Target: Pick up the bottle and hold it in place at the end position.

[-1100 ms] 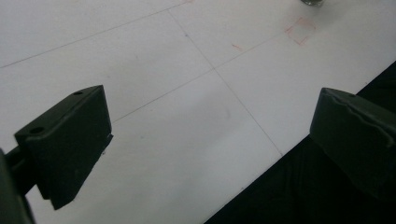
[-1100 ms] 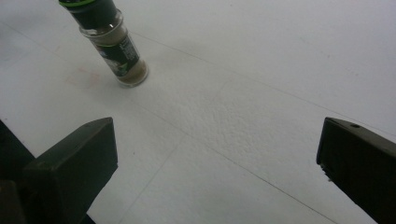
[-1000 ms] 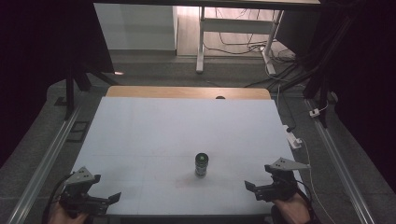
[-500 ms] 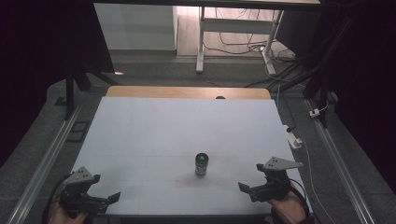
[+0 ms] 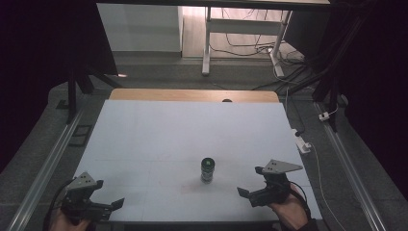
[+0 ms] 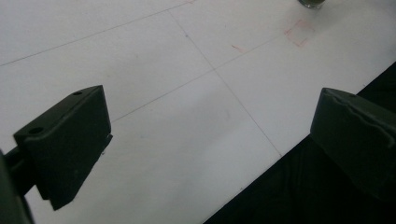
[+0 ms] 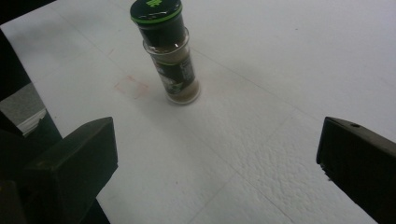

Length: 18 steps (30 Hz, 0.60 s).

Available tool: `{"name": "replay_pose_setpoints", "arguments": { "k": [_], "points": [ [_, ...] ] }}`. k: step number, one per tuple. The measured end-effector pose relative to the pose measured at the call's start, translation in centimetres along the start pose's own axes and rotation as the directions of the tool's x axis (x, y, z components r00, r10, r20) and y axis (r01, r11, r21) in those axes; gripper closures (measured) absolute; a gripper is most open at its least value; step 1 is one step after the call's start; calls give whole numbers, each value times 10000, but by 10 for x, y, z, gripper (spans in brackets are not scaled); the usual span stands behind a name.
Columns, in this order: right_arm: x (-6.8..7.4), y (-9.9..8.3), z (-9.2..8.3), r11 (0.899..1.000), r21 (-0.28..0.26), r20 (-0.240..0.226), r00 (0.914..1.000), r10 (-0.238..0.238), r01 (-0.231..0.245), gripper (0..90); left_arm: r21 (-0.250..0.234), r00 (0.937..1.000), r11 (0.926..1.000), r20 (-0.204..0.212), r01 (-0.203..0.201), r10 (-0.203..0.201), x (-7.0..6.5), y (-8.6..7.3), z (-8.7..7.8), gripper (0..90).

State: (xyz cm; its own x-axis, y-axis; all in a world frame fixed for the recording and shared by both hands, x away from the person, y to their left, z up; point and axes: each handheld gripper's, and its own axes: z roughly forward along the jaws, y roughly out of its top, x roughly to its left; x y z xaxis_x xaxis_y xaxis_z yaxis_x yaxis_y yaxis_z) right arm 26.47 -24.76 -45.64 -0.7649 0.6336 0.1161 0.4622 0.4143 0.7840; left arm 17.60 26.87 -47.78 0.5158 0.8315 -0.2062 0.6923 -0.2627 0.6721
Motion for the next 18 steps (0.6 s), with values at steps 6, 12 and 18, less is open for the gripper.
{"name": "replay_pose_setpoints", "arguments": {
  "k": [6, 12, 18],
  "points": [
    [2, 2, 9, 9999, 91, -262, 9996, -51, 53, 0, -11, 10000, 10000, 9, 26, -26, 0, 0, 0, 0],
    [4, 4, 22, 9996, 229, -504, 9986, -143, 155, 0, -19, 10000, 10000, -3, 36, -36, 0, 0, 0, 0],
    [7, 9, 32, 9994, 247, -701, 9973, -211, 229, 0, -25, 10000, 10000, -9, 25, -25, 0, 0, 0, 0]
  ]
}}
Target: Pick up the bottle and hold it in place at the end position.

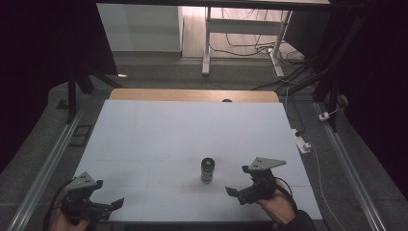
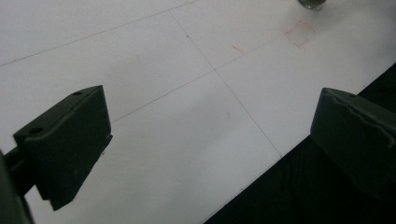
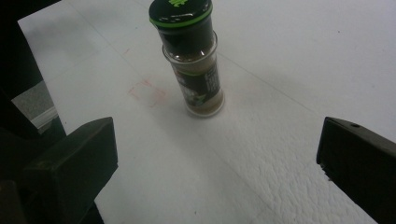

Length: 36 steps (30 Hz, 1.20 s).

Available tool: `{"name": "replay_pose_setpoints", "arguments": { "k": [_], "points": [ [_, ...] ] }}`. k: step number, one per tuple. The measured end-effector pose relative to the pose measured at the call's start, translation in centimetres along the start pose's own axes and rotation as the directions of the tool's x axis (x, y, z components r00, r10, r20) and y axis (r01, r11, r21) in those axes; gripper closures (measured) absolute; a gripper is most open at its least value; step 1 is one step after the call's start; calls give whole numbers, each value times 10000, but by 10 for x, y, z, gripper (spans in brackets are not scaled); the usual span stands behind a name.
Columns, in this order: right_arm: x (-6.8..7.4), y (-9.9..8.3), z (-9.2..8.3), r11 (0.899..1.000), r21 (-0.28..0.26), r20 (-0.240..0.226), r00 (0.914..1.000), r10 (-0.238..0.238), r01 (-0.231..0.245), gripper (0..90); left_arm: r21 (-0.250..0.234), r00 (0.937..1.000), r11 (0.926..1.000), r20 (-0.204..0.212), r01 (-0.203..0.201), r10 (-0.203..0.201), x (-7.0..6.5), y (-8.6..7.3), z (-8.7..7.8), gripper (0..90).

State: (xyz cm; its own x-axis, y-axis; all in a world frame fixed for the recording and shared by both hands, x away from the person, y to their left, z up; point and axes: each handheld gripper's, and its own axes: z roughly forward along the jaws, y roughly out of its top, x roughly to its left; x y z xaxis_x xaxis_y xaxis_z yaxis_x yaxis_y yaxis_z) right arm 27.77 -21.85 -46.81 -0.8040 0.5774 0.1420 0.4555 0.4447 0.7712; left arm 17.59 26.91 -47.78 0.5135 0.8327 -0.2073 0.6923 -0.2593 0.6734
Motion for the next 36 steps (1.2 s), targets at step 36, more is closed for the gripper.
{"name": "replay_pose_setpoints", "arguments": {
  "k": [36],
  "points": [
    [4, 21, 79, 9864, 1398, -120, 9963, -853, 861, 0, 47, 10000, 10000, 19, 1, -1, 0, 0, 1, 0]
  ]
}}
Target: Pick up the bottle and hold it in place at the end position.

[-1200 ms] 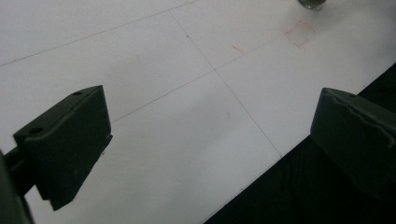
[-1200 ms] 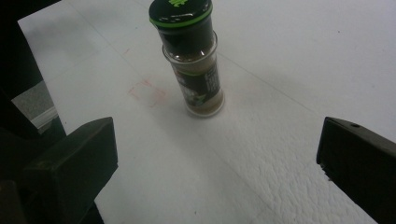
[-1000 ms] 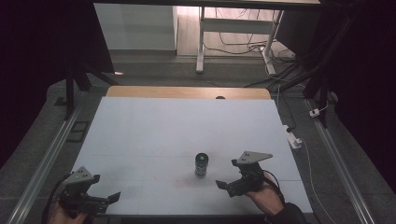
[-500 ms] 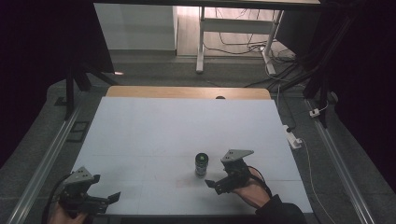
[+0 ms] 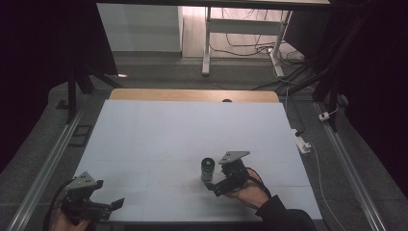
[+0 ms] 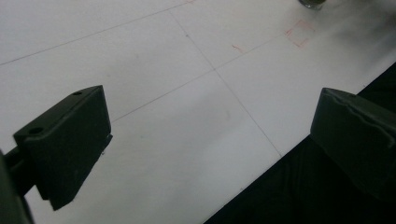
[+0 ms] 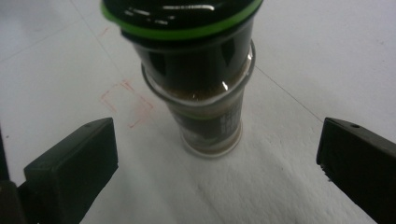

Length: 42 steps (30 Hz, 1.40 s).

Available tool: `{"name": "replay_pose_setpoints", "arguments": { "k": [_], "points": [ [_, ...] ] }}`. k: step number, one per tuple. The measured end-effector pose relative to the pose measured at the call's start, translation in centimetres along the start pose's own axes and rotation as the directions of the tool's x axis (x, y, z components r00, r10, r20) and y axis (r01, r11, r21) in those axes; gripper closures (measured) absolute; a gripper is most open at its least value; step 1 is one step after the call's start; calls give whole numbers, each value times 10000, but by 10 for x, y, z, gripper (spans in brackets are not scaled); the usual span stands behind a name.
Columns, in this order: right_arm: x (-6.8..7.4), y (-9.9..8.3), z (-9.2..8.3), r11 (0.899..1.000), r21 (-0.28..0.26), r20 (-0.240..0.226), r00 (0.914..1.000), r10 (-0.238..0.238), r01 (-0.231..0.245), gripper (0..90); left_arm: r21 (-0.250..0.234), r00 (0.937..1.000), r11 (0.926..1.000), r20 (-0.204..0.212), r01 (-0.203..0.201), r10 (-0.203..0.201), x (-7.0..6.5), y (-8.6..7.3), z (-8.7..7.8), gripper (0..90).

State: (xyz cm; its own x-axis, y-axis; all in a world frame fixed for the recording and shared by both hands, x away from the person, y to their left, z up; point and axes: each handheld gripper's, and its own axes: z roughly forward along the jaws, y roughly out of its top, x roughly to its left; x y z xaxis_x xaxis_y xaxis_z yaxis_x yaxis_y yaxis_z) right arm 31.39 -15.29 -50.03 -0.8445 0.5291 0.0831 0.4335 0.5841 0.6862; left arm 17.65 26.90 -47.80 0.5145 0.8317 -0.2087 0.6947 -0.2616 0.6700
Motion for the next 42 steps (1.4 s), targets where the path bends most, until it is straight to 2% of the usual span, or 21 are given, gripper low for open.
{"name": "replay_pose_setpoints", "arguments": {
  "k": [4, 7, 13, 21, 23, 27, 30, 38, 42],
  "points": [
    [0, 3, 7, 9996, 167, 21, 9997, -234, 233, 0, 2, 10000, 10000, 9, -12, 12, 0, 0, 0, 0],
    [-1, 5, 11, 9994, 102, 20, 9994, -339, 339, 58, -3, 10000, 10000, 15, -11, 11, 0, 0, 0, 0],
    [-2, 9, 12, 9977, -156, -76, 9978, -656, 654, 220, 15, 10000, 10000, 1, -51, 51, 0, 0, 0, 0],
    [-2, 10, 13, 9971, -179, -388, 9964, -749, 742, 454, 21, 10000, 10000, -5, -88, 88, -1, 0, 0, 0],
    [-1, 10, 13, 9953, -215, -455, 9944, -954, 945, 501, 25, 10000, 10000, -5, -93, 93, -1, 0, 0, 0],
    [3, 10, 12, 9889, -214, -105, 9891, -1470, 1468, 525, 24, 10000, 10000, -2, -89, 89, -1, 0, 0, 0],
    [5, 11, 12, 9871, -173, 2, 9872, -1595, 1595, 528, 31, 10000, 10000, -13, -95, 95, -1, 0, 0, 0],
    [3, 13, 10, 9852, -46, 8, 9852, -1716, 1716, 530, 27, 10000, 10000, -12, -89, 90, -1, 0, 0, 0],
    [0, 17, 6, 9877, -177, -69, 9878, -1553, 1552, 531, 37, 10000, 9999, -11, -96, 96, -1, 0, 0, 0]
  ]
}}
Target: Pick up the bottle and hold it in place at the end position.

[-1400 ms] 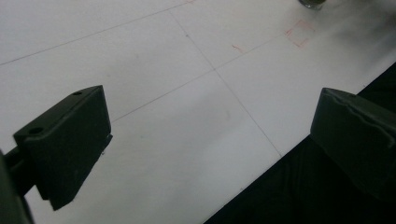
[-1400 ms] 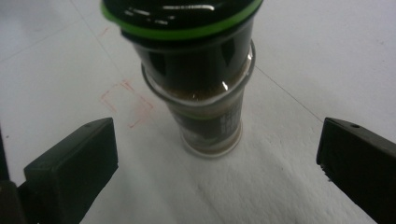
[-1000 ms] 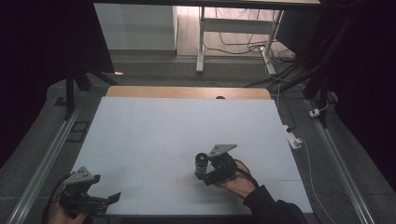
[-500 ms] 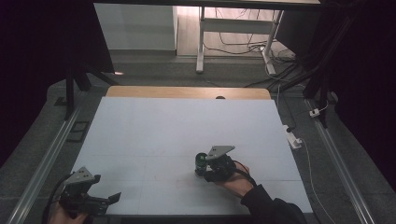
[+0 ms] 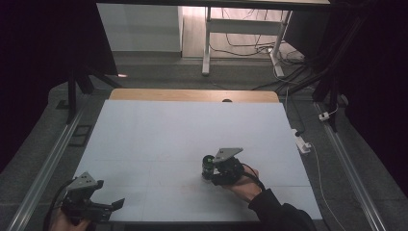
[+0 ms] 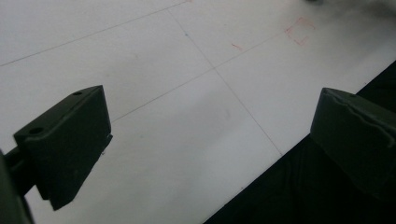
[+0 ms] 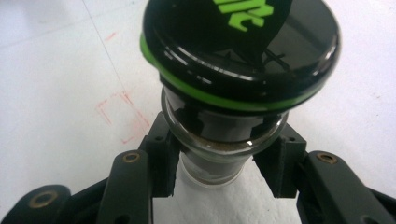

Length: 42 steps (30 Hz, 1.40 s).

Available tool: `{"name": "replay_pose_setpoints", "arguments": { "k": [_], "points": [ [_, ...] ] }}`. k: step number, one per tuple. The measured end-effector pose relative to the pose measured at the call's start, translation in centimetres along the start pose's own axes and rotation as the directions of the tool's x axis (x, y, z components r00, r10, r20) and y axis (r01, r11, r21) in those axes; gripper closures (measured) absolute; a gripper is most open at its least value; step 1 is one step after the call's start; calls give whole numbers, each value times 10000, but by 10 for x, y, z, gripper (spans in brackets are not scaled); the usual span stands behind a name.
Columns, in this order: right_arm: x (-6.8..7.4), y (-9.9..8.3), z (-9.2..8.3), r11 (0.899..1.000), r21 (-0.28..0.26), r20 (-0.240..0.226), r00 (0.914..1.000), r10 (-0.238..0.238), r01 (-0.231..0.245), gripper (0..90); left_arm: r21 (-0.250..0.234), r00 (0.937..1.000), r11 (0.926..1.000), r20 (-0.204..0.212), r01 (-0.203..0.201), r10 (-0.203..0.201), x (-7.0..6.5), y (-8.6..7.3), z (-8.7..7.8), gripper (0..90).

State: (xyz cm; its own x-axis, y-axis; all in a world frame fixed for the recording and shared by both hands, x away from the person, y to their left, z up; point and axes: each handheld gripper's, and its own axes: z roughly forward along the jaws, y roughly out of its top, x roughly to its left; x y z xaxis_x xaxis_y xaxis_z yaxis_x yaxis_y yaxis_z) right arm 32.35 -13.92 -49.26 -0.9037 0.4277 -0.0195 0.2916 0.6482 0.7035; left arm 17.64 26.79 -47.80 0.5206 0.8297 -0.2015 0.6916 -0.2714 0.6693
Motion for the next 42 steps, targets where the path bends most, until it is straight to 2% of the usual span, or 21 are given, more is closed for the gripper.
{"name": "replay_pose_setpoints", "arguments": {
  "k": [10, 17, 24, 30, 36, 42],
  "points": [
    [-13, 15, -3, 9990, -265, -205, 9992, 350, -356, 531, -2, 10000, 10000, 16, 18, -18, 0, 0, 0, 0],
    [-23, 30, 1, 9970, -227, -292, 9969, 733, -740, 531, -6, 10000, 10000, 27, 31, -31, 1, 0, 0, 0],
    [-28, 45, 12, 9994, -243, -165, 9995, 254, -258, 530, -15, 10000, 10000, 39, 41, -41, 1, 0, 0, 0],
    [-38, 57, 24, 9998, -179, -248, 9997, -64, 59, 531, -24, 10000, 10000, 62, 42, -42, 1, 0, 0, 0],
    [-48, 63, 32, 9991, -129, -142, 9991, -396, 395, 530, -13, 10000, 10000, 68, 38, -38, 1, 0, 0, 0],
    [-57, 68, 38, 9994, -198, -26, 9996, -277, 277, 531, -7, 9999, 10000, 83, 69, -69, 1, 0, 0, 0]
  ]
}}
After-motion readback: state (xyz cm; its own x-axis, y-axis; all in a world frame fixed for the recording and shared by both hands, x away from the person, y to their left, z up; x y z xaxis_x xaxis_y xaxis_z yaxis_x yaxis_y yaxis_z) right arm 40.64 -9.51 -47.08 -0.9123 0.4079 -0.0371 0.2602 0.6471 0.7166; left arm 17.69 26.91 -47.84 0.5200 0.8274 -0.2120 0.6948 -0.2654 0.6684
